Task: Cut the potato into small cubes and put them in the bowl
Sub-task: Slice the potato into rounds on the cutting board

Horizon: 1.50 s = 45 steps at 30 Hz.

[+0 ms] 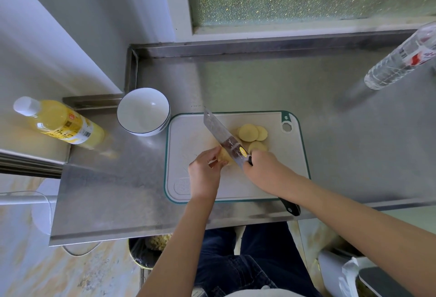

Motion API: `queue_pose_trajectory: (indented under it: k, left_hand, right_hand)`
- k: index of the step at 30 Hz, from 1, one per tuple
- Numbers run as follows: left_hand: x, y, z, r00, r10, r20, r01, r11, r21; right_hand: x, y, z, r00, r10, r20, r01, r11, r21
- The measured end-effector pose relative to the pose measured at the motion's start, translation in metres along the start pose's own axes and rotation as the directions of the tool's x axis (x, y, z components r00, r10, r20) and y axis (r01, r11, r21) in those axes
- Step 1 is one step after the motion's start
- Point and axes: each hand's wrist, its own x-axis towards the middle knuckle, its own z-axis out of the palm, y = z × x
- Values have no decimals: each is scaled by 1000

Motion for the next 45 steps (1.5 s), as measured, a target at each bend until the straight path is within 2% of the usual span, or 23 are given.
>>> queue_pose_trajectory:
  k: [4, 12, 19, 30, 37, 45]
  left_hand:
    - [4, 1, -1, 1000, -20, 12, 20, 1000, 8]
    - [6, 2, -4, 999, -26, 35, 25, 1000, 15]
    - [2, 5, -3, 997, -55, 63, 58, 997, -50]
    - [8, 9, -2, 989, -140, 40, 140, 990, 5]
    - [12, 7, -7, 977, -187, 101, 187, 982, 11]
    - [13, 8, -9, 970, -207, 128, 208, 978, 7]
  right_hand:
    - [9, -7, -1, 1000, 11, 3, -11, 999, -40]
    - [34, -15, 11, 1000, 28, -3, -28, 999, -16]
    - [42, -13, 19, 1000, 12, -13, -11, 999, 44]
    - [38, -13, 6, 996, 21, 84, -28, 997, 74]
    - [20, 1, 4, 993, 23, 117, -42, 986, 163]
    - [1, 13, 15, 995, 47, 82, -54, 995, 89]
